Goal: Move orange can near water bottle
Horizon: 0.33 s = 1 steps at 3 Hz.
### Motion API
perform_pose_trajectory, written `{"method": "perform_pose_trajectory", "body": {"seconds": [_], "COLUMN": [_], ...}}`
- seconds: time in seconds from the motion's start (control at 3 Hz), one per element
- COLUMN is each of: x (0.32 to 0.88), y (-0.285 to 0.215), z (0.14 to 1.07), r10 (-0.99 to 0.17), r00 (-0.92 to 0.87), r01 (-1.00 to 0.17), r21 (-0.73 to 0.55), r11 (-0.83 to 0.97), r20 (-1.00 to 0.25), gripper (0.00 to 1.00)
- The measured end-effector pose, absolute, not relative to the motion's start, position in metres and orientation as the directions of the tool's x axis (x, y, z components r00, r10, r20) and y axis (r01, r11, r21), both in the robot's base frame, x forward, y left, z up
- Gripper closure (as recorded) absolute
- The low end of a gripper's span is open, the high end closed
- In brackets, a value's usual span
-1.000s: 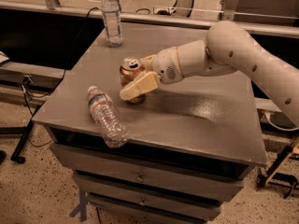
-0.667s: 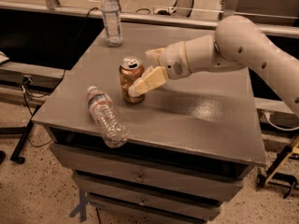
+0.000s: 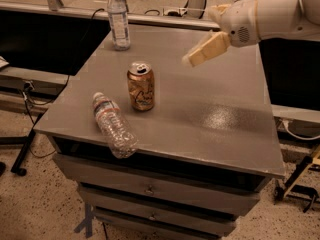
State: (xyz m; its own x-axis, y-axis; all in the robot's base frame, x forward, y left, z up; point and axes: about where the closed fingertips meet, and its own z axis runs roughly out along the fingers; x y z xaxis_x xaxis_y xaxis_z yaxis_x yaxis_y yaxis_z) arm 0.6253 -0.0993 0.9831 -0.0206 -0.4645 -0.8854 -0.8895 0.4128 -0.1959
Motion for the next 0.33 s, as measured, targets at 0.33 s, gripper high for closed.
{"method": "perform_pose_trajectory", "body": {"seconds": [0.33], "x": [0.6301], "y": [-0.1109], "z": [1.0004], "r10": [-0.463], "r00": [0.0], "r01": [-0.873], "r21": [-0.226], "r11": [0.433], "r20": [-0.886], "gripper": [0.0]}}
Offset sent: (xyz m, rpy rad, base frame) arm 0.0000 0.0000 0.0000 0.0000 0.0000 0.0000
